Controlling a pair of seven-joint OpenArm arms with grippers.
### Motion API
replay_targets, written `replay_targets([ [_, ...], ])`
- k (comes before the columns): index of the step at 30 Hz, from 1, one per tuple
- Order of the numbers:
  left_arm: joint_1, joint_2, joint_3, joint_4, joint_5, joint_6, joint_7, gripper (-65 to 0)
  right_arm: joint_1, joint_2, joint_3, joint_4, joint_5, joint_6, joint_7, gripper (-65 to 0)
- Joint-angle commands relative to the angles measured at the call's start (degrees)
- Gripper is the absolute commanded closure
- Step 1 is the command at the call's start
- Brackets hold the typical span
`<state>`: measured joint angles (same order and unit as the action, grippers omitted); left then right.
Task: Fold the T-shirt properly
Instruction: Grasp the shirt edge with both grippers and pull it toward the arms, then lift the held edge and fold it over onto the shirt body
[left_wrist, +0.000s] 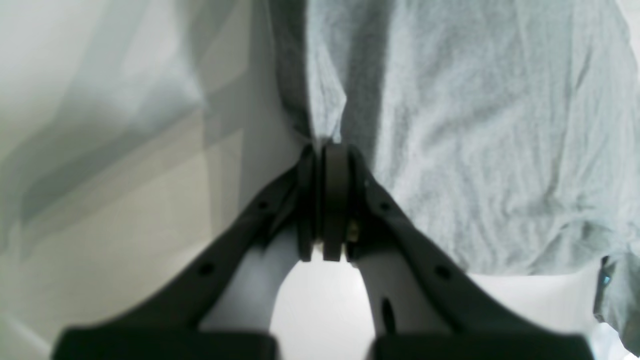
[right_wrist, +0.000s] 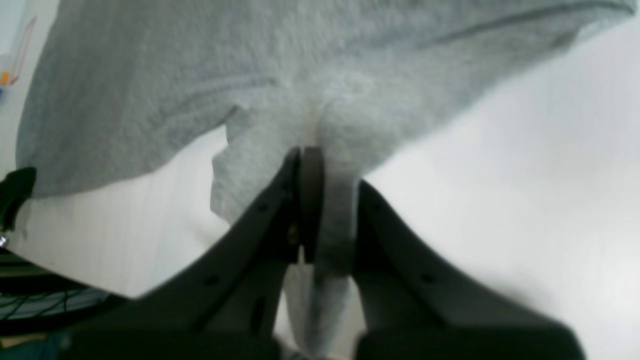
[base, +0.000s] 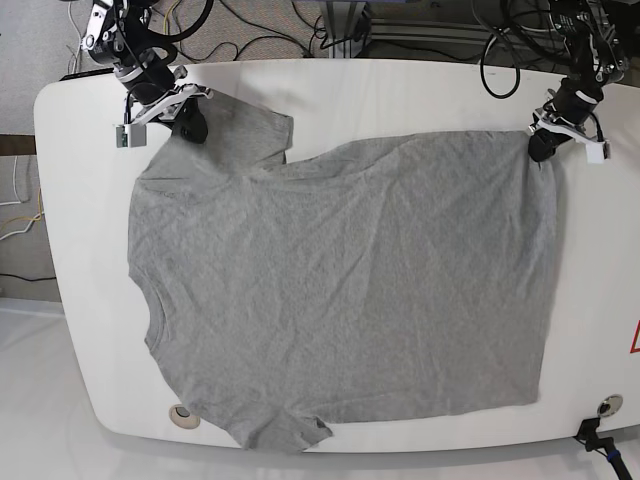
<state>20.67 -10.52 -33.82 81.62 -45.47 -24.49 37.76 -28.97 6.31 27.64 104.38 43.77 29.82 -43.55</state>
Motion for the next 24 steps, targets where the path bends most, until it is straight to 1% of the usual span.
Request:
replay_targets([
  [1,1.4,-2.0,-0.2,1.2,0.9,0.4,0.9,0.0,-1.2,0.2,0.3,1.4,1.3,0.3,1.0,0.0],
  [8,6.5,-2.4,-0.3,6.1,0.9,0.4,0.9,0.0,-6.4,0.2,0.5,3.7,1.4,0.6,1.2,0.0],
  [13,9.4,-2.3,-0.2,7.4,0.9,0.3,0.9,0.0,-10.5,0.2,0.5,6.1,1.5,0.7,1.3,0.0],
  [16,10.9,-2.3,-0.2,7.4,0.9,0.3,0.9,0.0,-13.0,0.2,2.2,6.8,1.7,0.7,1.4,0.0],
  [18,12.3,-2.3,-0.2,7.4,0.9,0.3,0.9,0.0,-14.8,0.2,3.9,6.9,4.5,0.7,1.4,0.0],
  [21,14.7,-2.4,-0.2,7.5,0.9,0.3,0.9,0.0,-16.7,1.5,4.4,6.9,7.7,0.7,1.3,0.0],
  [24,15.8,-2.3,-0.2,7.5,0.6,0.3,0.9,0.0,-17.3,2.0,4.4,7.1,8.3,0.7,1.3,0.0],
])
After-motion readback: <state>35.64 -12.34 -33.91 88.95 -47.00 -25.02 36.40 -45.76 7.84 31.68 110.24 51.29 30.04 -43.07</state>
